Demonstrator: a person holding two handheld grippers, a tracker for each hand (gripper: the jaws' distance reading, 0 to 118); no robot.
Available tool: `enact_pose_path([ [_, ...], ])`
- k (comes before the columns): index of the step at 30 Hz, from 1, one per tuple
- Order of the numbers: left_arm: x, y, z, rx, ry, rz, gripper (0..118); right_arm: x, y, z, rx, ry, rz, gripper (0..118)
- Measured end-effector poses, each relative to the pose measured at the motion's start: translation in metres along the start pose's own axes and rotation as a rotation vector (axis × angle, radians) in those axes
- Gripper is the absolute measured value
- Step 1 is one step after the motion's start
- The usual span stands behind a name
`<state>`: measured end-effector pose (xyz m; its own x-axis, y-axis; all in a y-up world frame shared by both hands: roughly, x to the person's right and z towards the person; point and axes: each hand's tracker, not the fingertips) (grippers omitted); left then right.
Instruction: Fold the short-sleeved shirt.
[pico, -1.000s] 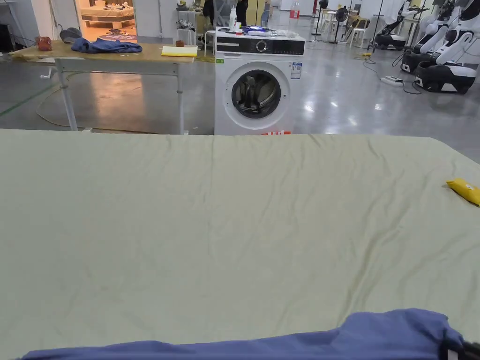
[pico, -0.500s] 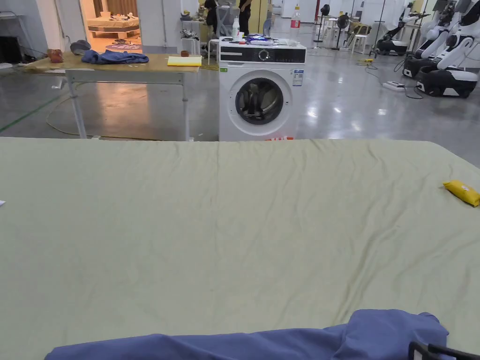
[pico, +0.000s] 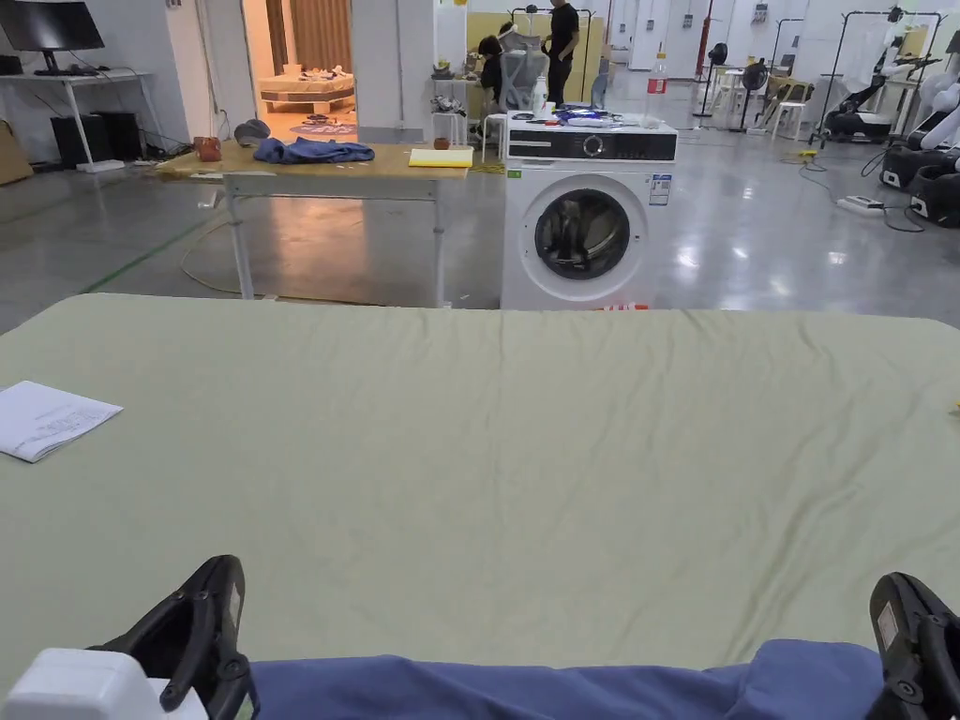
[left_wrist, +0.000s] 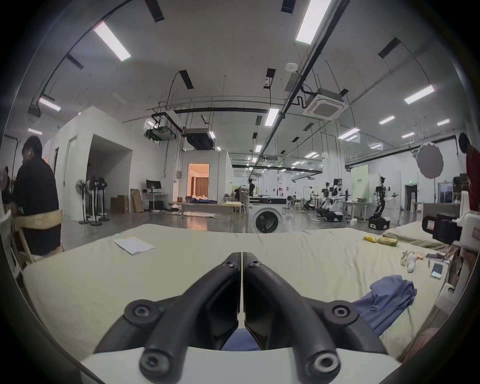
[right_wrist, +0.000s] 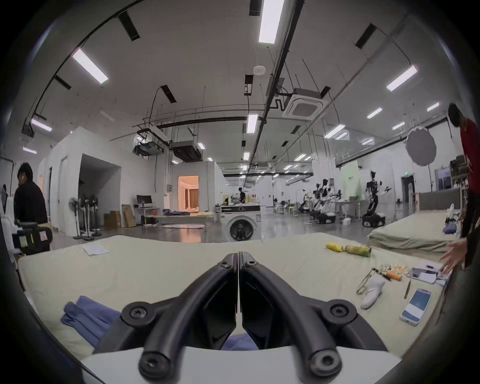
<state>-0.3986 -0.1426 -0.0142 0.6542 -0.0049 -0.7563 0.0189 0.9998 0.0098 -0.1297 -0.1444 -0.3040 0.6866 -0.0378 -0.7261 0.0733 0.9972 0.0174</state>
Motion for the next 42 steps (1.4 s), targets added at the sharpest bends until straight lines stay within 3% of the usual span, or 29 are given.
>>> enact_pose_path([
  [2, -0.007, 0.005, 0.000, -0.017, 0.006, 0.002, 0, 0.002, 0.005, 0.001, -0.014, 0.000, -0.026, 0],
  [5, -0.048, 0.020, -0.014, -0.185, -0.084, 0.128, 0, 0.009, 0.019, 0.003, -0.021, 0.016, -0.042, 0],
  [7, -0.092, 0.019, -0.038, -0.415, -0.143, 0.248, 0, 0.013, 0.026, 0.007, -0.020, 0.038, -0.026, 0],
  [10, -0.157, -0.011, -0.077, -0.699, -0.265, 0.534, 0, 0.010, 0.029, 0.008, -0.033, 0.053, 0.001, 0],
  [12, -0.188, -0.040, -0.089, -0.722, -0.309, 0.640, 0, 0.007, 0.027, 0.007, -0.054, 0.066, 0.014, 0],
  [13, -0.194, -0.053, -0.095, -0.769, -0.342, 0.710, 9, 0.004, 0.026, 0.005, -0.066, 0.069, 0.017, 0],
  [14, -0.202, -0.067, -0.100, -0.805, -0.375, 0.788, 37, 0.002, 0.024, 0.004, -0.077, 0.071, 0.016, 0],
  [15, -0.210, -0.084, -0.107, -0.853, -0.399, 0.844, 76, -0.002, 0.024, 0.003, -0.094, 0.077, 0.015, 0],
  [16, -0.214, -0.099, -0.111, -0.885, -0.419, 0.883, 104, -0.004, 0.023, 0.001, -0.110, 0.082, 0.014, 0],
  [17, -0.213, -0.109, -0.112, -0.890, -0.456, 0.922, 107, -0.007, 0.022, -0.001, -0.125, 0.088, 0.015, 0],
  [21, -0.213, -0.151, -0.127, -0.929, -0.490, 1.115, 106, -0.015, 0.019, -0.007, -0.186, 0.102, 0.058, 0],
  [23, -0.207, -0.159, -0.134, -0.849, -0.594, 1.192, 106, -0.018, 0.018, -0.008, -0.201, 0.105, 0.065, 0],
  [25, -0.204, -0.168, -0.153, -0.883, -0.640, 1.294, 106, -0.019, 0.020, -0.010, -0.226, 0.122, 0.048, 0],
  [29, -0.176, -0.175, -0.172, -0.949, -0.765, 1.206, 106, -0.025, 0.026, -0.012, -0.242, 0.147, 0.027, 0],
  [33, -0.167, -0.185, -0.179, -0.992, -0.831, 1.227, 106, -0.030, 0.028, -0.014, -0.248, 0.173, 0.023, 0],
  [34, -0.169, -0.188, -0.179, -0.984, -0.802, 1.236, 100, -0.031, 0.027, -0.014, -0.252, 0.183, 0.019, 0],
  [35, -0.172, -0.193, -0.179, -1.002, -0.757, 1.213, 83, -0.031, 0.026, -0.015, -0.257, 0.190, 0.014, 0],
  [36, -0.174, -0.200, -0.179, -1.056, -0.669, 1.146, 53, -0.031, 0.024, -0.015, -0.263, 0.195, 0.009, 0],
  [37, -0.170, -0.209, -0.176, -1.129, -0.538, 0.970, 2, -0.032, 0.023, -0.015, -0.269, 0.199, 0.005, 0],
  [39, -0.165, -0.196, -0.167, -1.002, -0.650, 1.051, 1, -0.033, 0.020, -0.017, -0.292, 0.208, 0.002, 0],
  [42, -0.153, -0.184, -0.164, -1.024, -0.544, 0.925, 0, -0.033, 0.017, -0.017, -0.305, 0.213, 0.004, 0],
])
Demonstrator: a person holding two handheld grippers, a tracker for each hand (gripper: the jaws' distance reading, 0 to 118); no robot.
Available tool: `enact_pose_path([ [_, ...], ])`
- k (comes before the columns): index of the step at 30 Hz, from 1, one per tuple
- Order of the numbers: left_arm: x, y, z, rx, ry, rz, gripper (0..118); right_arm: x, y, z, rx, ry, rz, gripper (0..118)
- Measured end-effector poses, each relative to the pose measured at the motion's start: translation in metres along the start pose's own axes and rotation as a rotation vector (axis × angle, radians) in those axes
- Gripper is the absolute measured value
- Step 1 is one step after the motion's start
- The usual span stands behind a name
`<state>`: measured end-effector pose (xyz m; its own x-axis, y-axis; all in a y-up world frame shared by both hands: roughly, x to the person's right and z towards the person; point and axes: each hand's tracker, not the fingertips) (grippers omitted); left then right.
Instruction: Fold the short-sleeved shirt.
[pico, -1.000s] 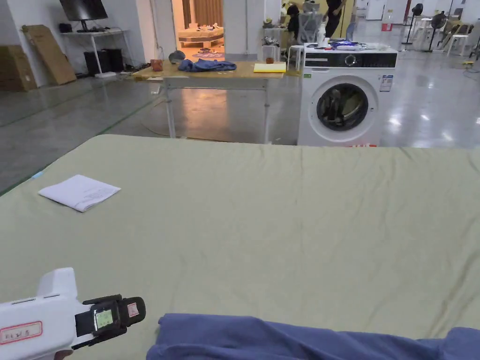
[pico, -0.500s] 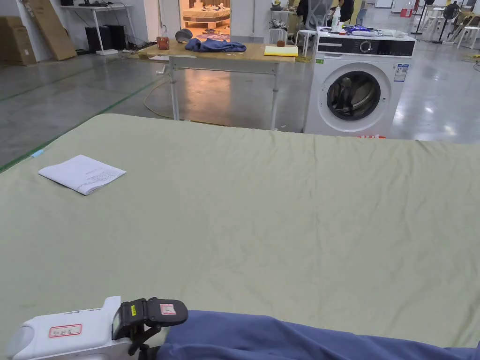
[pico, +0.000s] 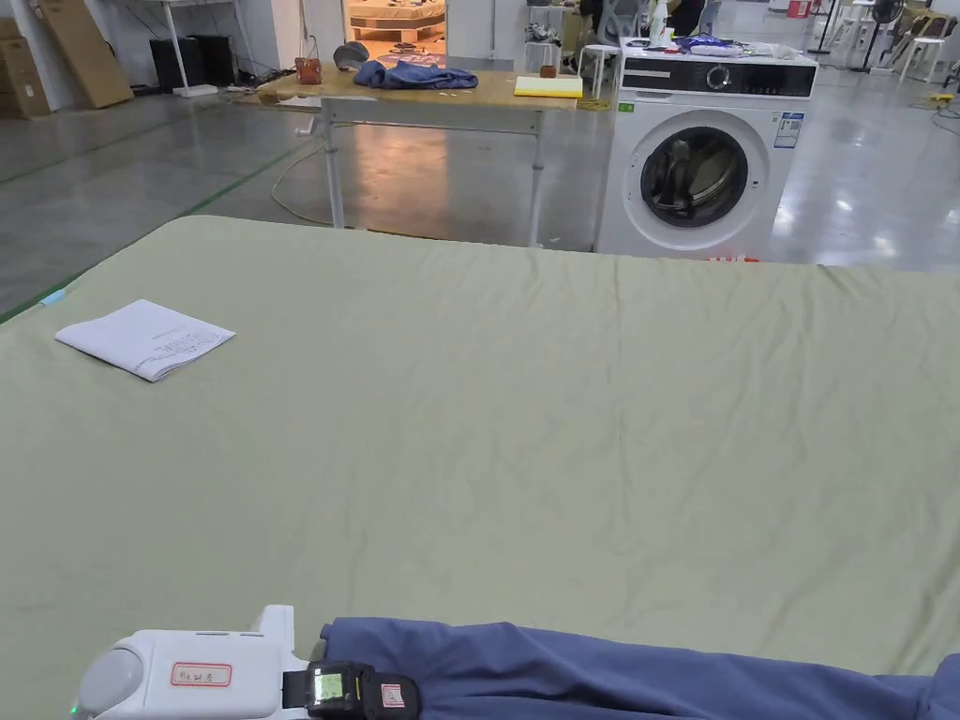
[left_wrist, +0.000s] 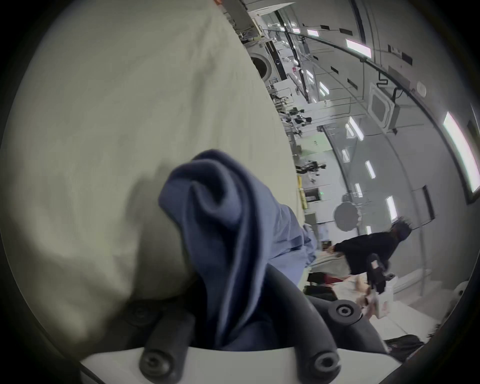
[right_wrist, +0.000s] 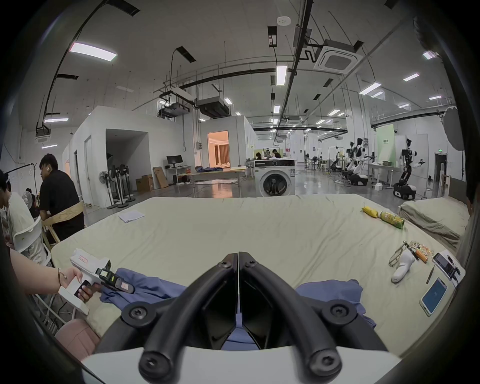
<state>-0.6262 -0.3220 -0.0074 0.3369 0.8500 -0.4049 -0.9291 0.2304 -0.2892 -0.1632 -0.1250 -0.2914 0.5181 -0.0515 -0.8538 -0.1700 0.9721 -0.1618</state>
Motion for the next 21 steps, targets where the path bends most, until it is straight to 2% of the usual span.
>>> enact_pose_path([
  [2, 0.012, -0.002, 0.006, 0.042, 0.095, -0.104, 0, 0.000, 0.000, 0.000, -0.003, 0.005, -0.003, 0],
  [3, 0.041, -0.007, 0.015, 0.051, 0.141, -0.160, 0, 0.001, 0.000, 0.000, -0.002, 0.009, -0.008, 0],
  [6, 0.080, -0.009, 0.042, 0.014, 0.154, -0.254, 0, 0.006, 0.000, 0.000, 0.001, 0.025, -0.036, 0],
  [7, 0.092, -0.008, 0.055, 0.002, 0.209, -0.272, 0, 0.007, 0.000, 0.000, 0.004, 0.030, -0.040, 0],
  [9, 0.110, -0.008, 0.073, 0.029, 0.441, -0.402, 0, 0.009, -0.001, 0.000, 0.006, 0.039, -0.041, 0],
  [11, 0.118, -0.010, 0.085, 0.055, 0.748, -0.524, 0, 0.012, -0.003, 0.000, 0.003, 0.053, -0.052, 0],
  [13, 0.117, -0.011, 0.089, 0.068, 0.984, -0.541, 0, 0.016, -0.007, 0.003, 0.003, 0.057, -0.065, 0],
  [14, 0.117, -0.012, 0.090, 0.075, 1.012, -0.545, 0, 0.018, -0.008, 0.004, -0.003, 0.057, -0.072, 0],
  [18, 0.155, -0.027, 0.061, 0.048, 0.735, -0.502, 0, 0.026, -0.014, 0.011, -0.016, 0.050, -0.098, 0],
  [21, 0.192, -0.033, 0.022, 0.002, 0.409, -0.338, 0, 0.033, -0.016, 0.019, -0.014, 0.035, -0.103, 0],
])
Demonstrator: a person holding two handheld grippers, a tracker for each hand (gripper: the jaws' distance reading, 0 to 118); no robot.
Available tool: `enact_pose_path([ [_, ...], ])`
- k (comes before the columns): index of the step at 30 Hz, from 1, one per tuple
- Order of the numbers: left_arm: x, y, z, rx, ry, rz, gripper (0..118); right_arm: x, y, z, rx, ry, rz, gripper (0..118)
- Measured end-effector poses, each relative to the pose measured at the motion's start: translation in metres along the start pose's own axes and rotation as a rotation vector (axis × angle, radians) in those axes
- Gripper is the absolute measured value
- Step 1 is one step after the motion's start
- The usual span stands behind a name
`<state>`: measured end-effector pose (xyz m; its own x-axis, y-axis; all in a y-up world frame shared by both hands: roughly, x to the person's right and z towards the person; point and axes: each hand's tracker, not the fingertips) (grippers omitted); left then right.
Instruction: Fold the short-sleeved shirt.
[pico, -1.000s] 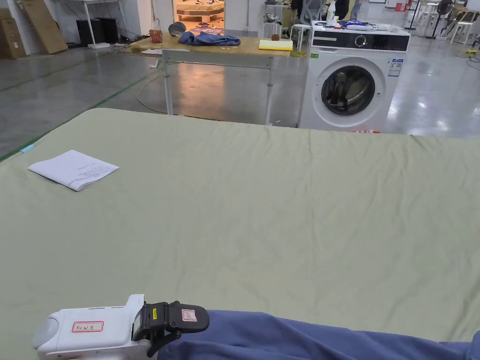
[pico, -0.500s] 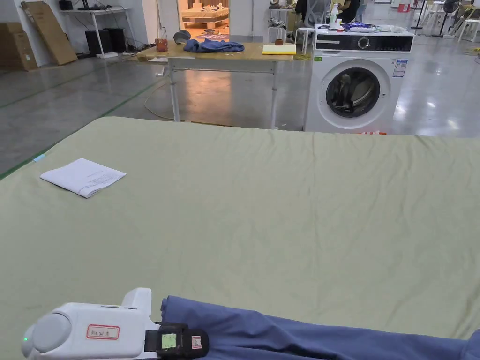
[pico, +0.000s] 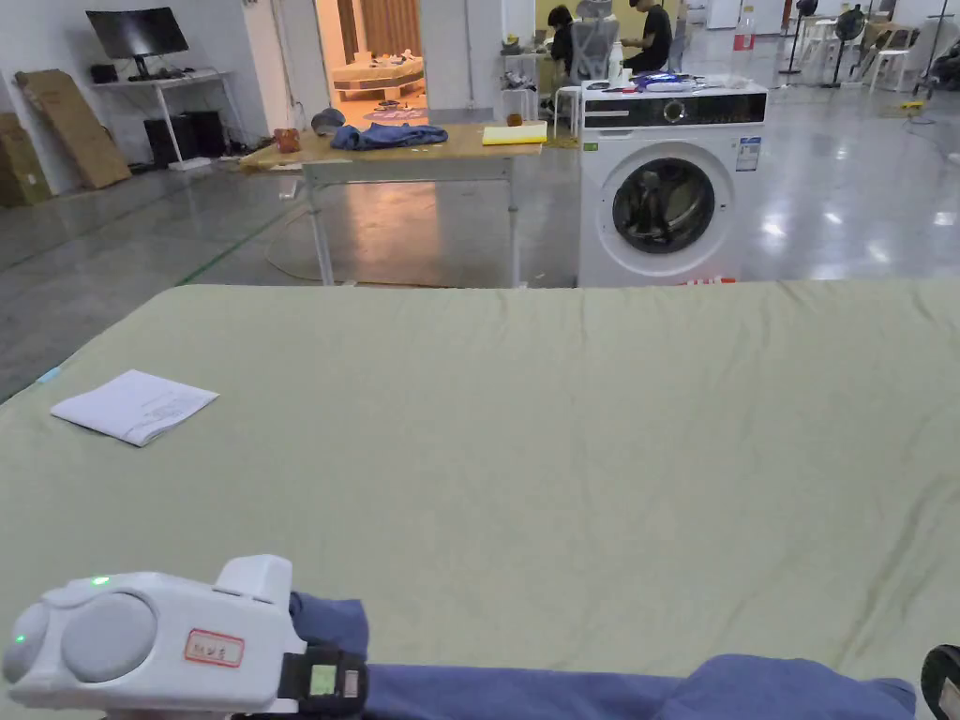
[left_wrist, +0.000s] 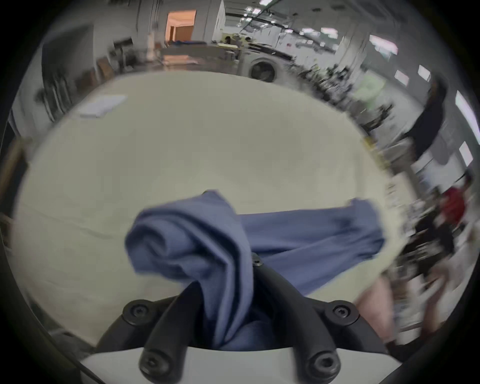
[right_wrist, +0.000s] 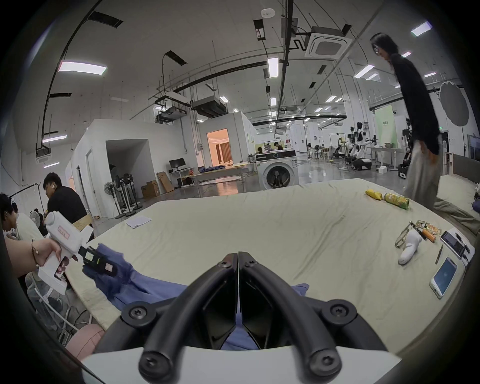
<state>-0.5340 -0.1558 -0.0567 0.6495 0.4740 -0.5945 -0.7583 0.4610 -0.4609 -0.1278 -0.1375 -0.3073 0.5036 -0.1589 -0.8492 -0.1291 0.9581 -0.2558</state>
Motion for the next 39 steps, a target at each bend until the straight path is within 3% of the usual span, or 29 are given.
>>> enact_pose_path([
  [3, 0.042, 0.008, -0.045, -0.054, -0.166, 0.026, 0, 0.007, -0.001, 0.006, 0.002, -0.014, -0.014, 0],
  [4, 0.054, 0.008, -0.062, -0.070, -0.187, 0.006, 8, 0.009, -0.002, 0.008, 0.001, -0.019, -0.020, 0],
  [5, 0.063, 0.008, -0.076, -0.089, -0.200, -0.019, 24, 0.011, -0.002, 0.009, -0.001, -0.023, -0.024, 0],
  [7, 0.078, 0.002, -0.102, -0.122, -0.207, -0.032, 88, 0.014, -0.003, 0.011, -0.009, -0.034, -0.027, 0],
  [8, 0.080, 0.001, -0.103, -0.111, -0.207, -0.031, 93, 0.015, -0.003, 0.012, -0.013, -0.039, -0.028, 0],
  [14, 0.067, 0.000, -0.062, -0.037, -0.209, -0.049, 93, 0.019, -0.002, 0.015, -0.009, -0.042, -0.041, 0],
  [15, 0.064, -0.001, -0.050, -0.004, -0.151, -0.081, 93, 0.019, -0.001, 0.015, -0.009, -0.040, -0.042, 0],
  [17, 0.061, -0.007, -0.034, 0.067, -0.089, -0.163, 83, 0.019, -0.001, 0.013, -0.002, -0.033, -0.045, 0],
  [18, 0.062, -0.012, -0.028, 0.088, -0.047, -0.204, 66, 0.018, -0.001, 0.012, -0.001, -0.030, -0.045, 0],
  [19, 0.063, -0.017, -0.027, 0.106, -0.018, -0.236, 18, 0.018, -0.001, 0.012, -0.001, -0.028, -0.045, 0],
  [20, 0.066, -0.020, -0.029, 0.102, -0.004, -0.270, 0, 0.017, -0.001, 0.011, -0.001, -0.026, -0.047, 0],
  [22, 0.070, -0.025, -0.046, 0.097, 0.037, -0.319, 0, 0.016, -0.001, 0.010, -0.002, -0.021, -0.050, 0],
  [26, 0.079, -0.028, -0.098, -0.008, -0.011, -0.288, 0, 0.015, -0.003, 0.011, -0.015, -0.021, -0.044, 0],
  [31, 0.089, -0.042, -0.169, -0.137, 0.034, -0.294, 0, 0.016, -0.006, 0.011, -0.034, -0.030, -0.034, 0],
  [35, 0.102, -0.047, -0.166, -0.089, 0.029, -0.304, 0, 0.017, -0.006, 0.011, -0.045, -0.041, -0.036, 0],
  [39, 0.105, -0.048, -0.149, -0.123, -0.277, -0.238, 0, 0.013, -0.006, 0.010, -0.050, -0.034, -0.045, 0],
])
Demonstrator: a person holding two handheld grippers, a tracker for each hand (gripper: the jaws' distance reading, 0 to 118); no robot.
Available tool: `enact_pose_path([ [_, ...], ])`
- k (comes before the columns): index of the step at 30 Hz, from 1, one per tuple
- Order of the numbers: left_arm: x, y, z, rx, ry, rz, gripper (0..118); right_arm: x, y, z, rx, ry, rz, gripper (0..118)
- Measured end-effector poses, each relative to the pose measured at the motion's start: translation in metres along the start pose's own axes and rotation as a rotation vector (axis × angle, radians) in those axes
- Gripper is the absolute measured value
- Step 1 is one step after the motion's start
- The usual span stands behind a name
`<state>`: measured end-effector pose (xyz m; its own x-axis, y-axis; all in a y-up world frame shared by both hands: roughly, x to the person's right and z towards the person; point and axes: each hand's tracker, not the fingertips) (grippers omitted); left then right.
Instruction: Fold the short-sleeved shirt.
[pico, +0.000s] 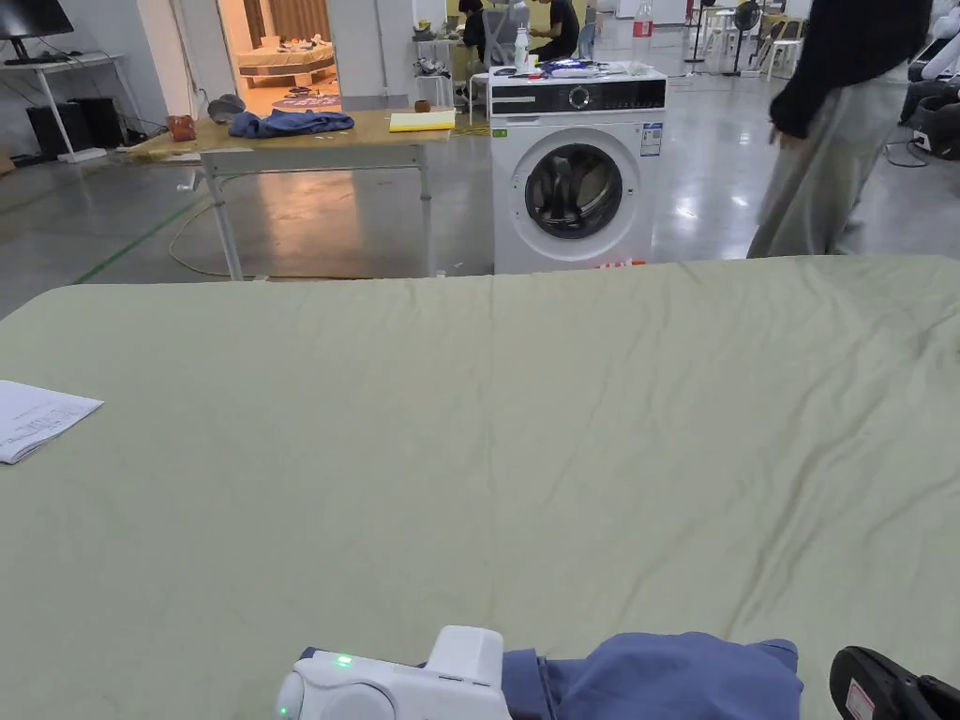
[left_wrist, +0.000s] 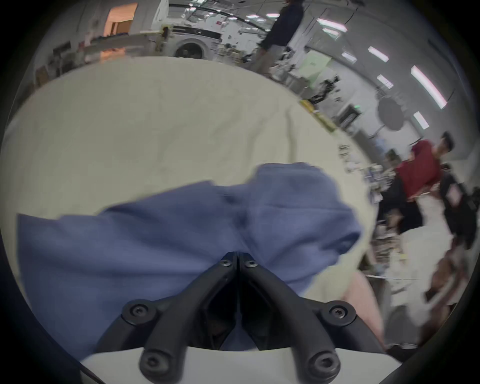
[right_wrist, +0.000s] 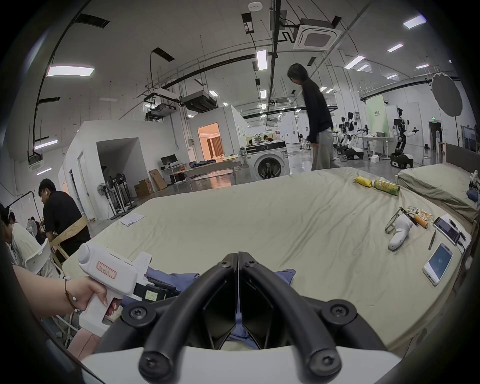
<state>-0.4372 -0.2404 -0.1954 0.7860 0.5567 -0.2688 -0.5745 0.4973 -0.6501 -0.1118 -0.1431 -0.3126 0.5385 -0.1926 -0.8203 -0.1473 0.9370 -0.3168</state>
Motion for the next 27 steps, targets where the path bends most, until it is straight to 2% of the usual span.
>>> enact_pose_path([
  [2, -0.001, -0.002, 0.006, -0.011, -0.174, 0.050, 0, -0.004, 0.001, 0.000, -0.001, 0.006, 0.003, 0],
  [3, 0.002, -0.003, 0.011, 0.008, -0.208, 0.065, 0, -0.005, 0.002, 0.000, 0.000, 0.010, 0.003, 0],
  [7, -0.011, -0.005, 0.059, 0.145, -0.164, 0.107, 0, -0.010, 0.007, 0.003, 0.009, 0.022, 0.002, 0],
  [12, -0.076, -0.016, 0.149, 0.256, -0.097, 0.234, 0, -0.015, 0.011, 0.003, 0.014, 0.027, 0.017, 0],
  [13, -0.092, -0.021, 0.165, 0.267, -0.089, 0.246, 6, -0.016, 0.011, 0.002, 0.013, 0.029, 0.019, 0],
  [14, -0.106, -0.027, 0.177, 0.277, -0.074, 0.267, 27, -0.018, 0.010, 0.001, 0.012, 0.031, 0.020, 0],
  [16, -0.134, -0.040, 0.194, 0.280, -0.076, 0.319, 87, -0.022, 0.011, -0.002, 0.009, 0.033, 0.021, 0],
  [17, -0.148, -0.047, 0.200, 0.281, -0.098, 0.349, 107, -0.024, 0.011, -0.004, 0.007, 0.034, 0.023, 0],
  [21, -0.188, -0.071, 0.198, 0.271, -0.211, 0.509, 107, -0.032, 0.012, -0.008, -0.003, 0.041, 0.033, 0],
  [25, -0.209, -0.077, 0.154, 0.219, -0.274, 0.572, 107, -0.040, 0.014, -0.011, -0.020, 0.036, 0.060, 0],
  [27, -0.220, -0.074, 0.124, 0.210, -0.361, 0.592, 107, -0.043, 0.016, -0.011, -0.031, 0.035, 0.062, 0],
])
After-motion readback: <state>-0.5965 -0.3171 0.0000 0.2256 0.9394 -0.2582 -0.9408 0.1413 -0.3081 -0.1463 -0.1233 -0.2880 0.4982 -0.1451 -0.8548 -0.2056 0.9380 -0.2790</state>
